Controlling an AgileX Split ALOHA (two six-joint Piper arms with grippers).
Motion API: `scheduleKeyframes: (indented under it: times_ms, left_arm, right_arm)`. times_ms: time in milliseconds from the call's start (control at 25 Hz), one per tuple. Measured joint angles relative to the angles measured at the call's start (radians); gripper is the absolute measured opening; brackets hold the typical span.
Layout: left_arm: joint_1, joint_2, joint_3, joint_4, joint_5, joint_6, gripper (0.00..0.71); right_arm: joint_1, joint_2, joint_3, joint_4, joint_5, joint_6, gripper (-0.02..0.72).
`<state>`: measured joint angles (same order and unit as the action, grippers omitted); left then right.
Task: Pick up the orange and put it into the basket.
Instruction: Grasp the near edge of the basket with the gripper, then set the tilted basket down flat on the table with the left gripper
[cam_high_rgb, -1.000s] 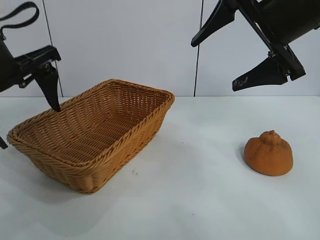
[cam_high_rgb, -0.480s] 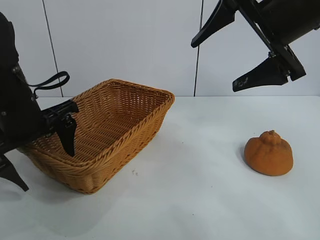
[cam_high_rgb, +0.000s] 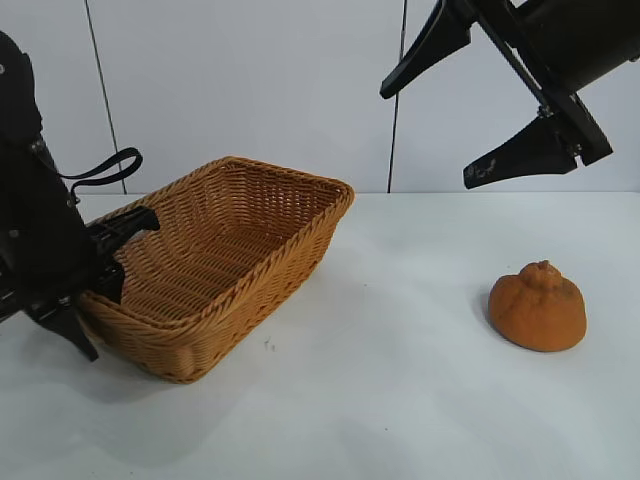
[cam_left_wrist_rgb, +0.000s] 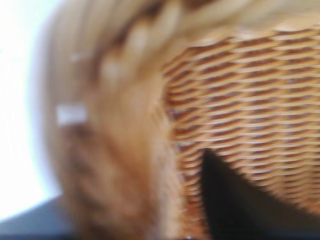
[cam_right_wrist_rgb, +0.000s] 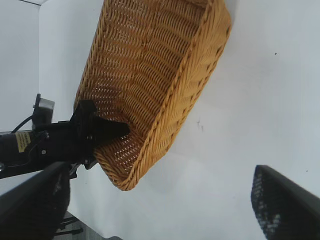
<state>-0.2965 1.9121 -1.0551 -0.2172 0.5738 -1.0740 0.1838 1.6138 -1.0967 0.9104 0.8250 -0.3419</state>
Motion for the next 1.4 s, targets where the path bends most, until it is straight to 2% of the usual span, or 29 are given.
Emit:
scheduleKeyframes:
  times_ms: [120, 200, 440, 560, 720, 960, 1080, 1280, 1400]
  left_arm:
    - [0.013, -0.031, 0.0, -0.02, 0.013, 0.016, 0.087]
    - [0.04, -0.042, -0.008, -0.048, 0.028, 0.076, 0.087]
    - [0.155, -0.045, -0.104, -0.208, 0.116, 0.439, 0.087]
    - [0.176, -0.047, -0.167, -0.234, 0.15, 0.581, 0.087]
    - [0.177, -0.04, -0.242, -0.212, 0.225, 0.667, 0.087]
    - [0.176, 0.06, -0.369, -0.179, 0.401, 0.809, 0.087]
    - [0.154, 0.098, -0.435, -0.166, 0.459, 0.888, 0.087]
    - [0.089, 0.128, -0.474, -0.177, 0.492, 0.973, 0.087]
    - [0.089, 0.155, -0.477, -0.179, 0.488, 0.973, 0.087]
  right_arm:
    - [0.0, 0.0, 0.0, 0.0, 0.001, 0.0, 0.674]
    - [0.0, 0.0, 0.0, -0.001, 0.001, 0.0, 0.674]
    - [0.0, 0.0, 0.0, -0.015, 0.001, 0.0, 0.674]
    - [0.0, 0.0, 0.0, -0.017, 0.002, 0.0, 0.674]
    - [0.0, 0.0, 0.0, -0.019, 0.002, 0.0, 0.674]
    - [0.0, 0.0, 0.0, -0.02, 0.003, 0.0, 0.674]
    - [0.0, 0.0, 0.0, -0.02, 0.006, 0.0, 0.674]
    - [0.0, 0.0, 0.0, -0.021, 0.01, 0.0, 0.674]
    - [0.0, 0.0, 0.0, -0.022, 0.014, 0.001, 0.674]
